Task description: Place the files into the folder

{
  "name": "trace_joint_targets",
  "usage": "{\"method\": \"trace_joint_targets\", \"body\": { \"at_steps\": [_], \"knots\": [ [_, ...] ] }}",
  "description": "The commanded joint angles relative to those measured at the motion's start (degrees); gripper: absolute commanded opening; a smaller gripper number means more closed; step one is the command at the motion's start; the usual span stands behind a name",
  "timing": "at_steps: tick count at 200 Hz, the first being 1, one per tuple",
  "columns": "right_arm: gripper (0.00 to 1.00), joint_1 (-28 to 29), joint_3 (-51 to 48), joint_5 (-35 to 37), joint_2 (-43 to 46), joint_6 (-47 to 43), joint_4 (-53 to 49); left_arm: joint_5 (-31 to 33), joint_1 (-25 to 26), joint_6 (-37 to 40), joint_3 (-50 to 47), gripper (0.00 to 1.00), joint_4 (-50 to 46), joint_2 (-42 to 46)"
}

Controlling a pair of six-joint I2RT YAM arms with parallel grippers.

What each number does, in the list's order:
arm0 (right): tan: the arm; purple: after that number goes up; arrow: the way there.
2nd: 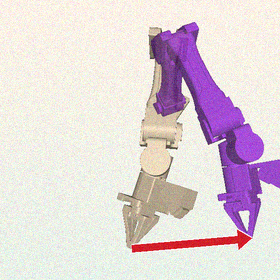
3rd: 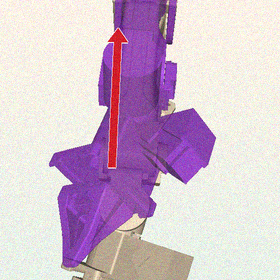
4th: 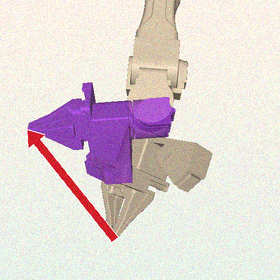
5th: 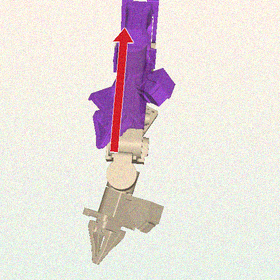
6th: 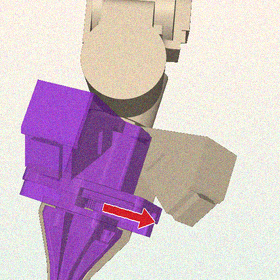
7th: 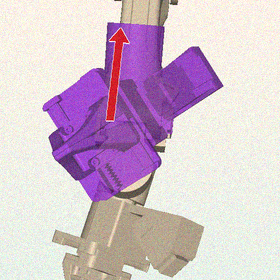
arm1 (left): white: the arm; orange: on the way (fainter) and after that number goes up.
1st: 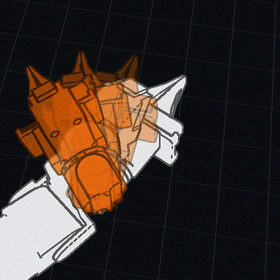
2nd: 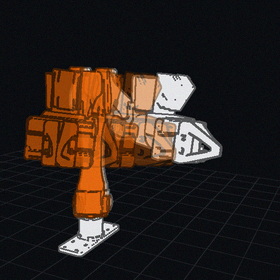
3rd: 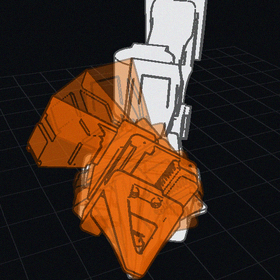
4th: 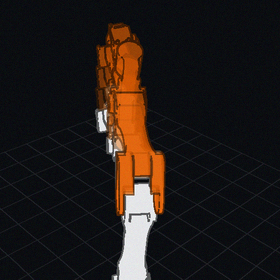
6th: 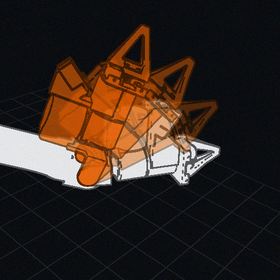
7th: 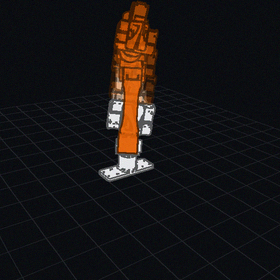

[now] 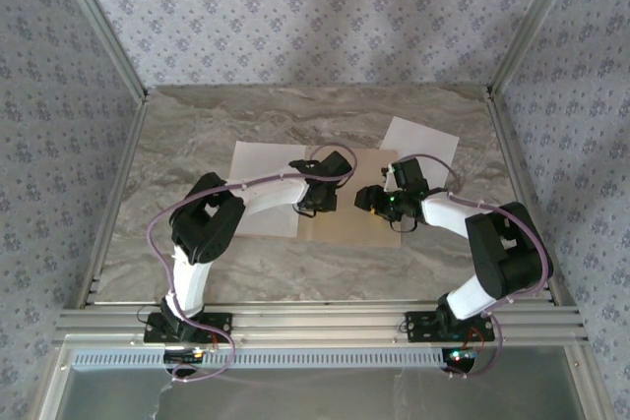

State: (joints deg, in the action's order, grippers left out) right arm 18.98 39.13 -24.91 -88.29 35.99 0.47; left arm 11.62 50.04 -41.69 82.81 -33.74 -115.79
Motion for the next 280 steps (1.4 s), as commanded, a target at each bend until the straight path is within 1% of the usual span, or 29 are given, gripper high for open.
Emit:
{"method": "trace_joint_targets", "body": {
  "at_steps": [1, 25, 96, 180, 280],
  "knots": [
    [0.58, -0.4, 0.4, -0.8, -0.5, -0.3, 0.1, 0.9, 0.4, -0.7, 2.1, 0.17, -1.6, -1.2],
    [0.58, -0.5, 0.4, -0.8, -0.5, -0.4, 0.0, 0.8, 0.4, -0.8, 2.1, 0.13, -1.7, -1.2],
    [0.58, -0.5, 0.4, -0.6, -0.8, -0.4, 0.2, -0.3, 0.4, -1.5, 1.5, 0.13, -0.6, -2.3],
    [0.58, -0.7, 0.2, -0.7, -4.2, -0.3, 2.2, -2.9, 0.4, -3.7, -0.5, 0.09, 2.1, -3.8],
    [0.58, -0.9, -0.1, -1.2, -5.8, -0.7, 3.9, -5.6, 1.4, -5.5, -0.9, 0.08, 4.6, -8.1]
  ]
}}
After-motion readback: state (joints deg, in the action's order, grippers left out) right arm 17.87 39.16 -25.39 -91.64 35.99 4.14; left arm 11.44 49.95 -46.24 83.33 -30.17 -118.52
